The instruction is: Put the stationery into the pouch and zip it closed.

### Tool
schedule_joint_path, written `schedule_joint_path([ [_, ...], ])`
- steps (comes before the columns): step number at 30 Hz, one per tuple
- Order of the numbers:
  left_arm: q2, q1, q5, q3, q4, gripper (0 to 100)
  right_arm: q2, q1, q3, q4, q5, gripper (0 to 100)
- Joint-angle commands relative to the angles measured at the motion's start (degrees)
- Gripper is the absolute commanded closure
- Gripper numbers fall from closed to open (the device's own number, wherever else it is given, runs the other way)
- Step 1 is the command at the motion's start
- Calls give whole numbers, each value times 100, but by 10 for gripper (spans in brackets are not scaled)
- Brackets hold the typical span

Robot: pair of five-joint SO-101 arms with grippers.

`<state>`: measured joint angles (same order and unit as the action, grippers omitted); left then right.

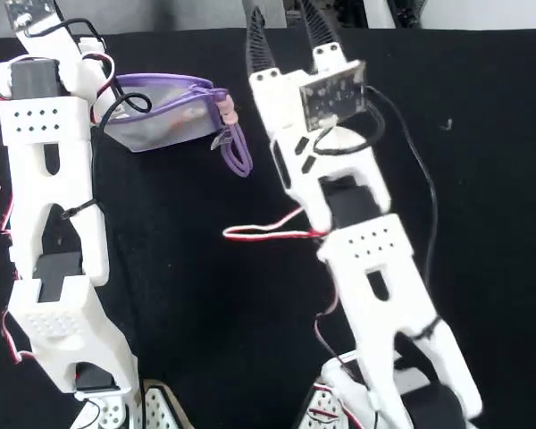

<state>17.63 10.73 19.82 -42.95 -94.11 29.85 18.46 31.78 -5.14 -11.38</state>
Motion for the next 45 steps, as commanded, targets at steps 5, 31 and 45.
schedule_joint_path([
  [5, 123, 22, 18, 119, 0, 970, 505, -62, -760, 2330, -35, 836],
  [31, 132, 22, 18, 154, 79, 970, -1314, 651, 1376, -211, -457, 836],
  [45, 132, 22, 18, 154, 79, 970, -1815, 651, 1613, -1952, -510, 836],
])
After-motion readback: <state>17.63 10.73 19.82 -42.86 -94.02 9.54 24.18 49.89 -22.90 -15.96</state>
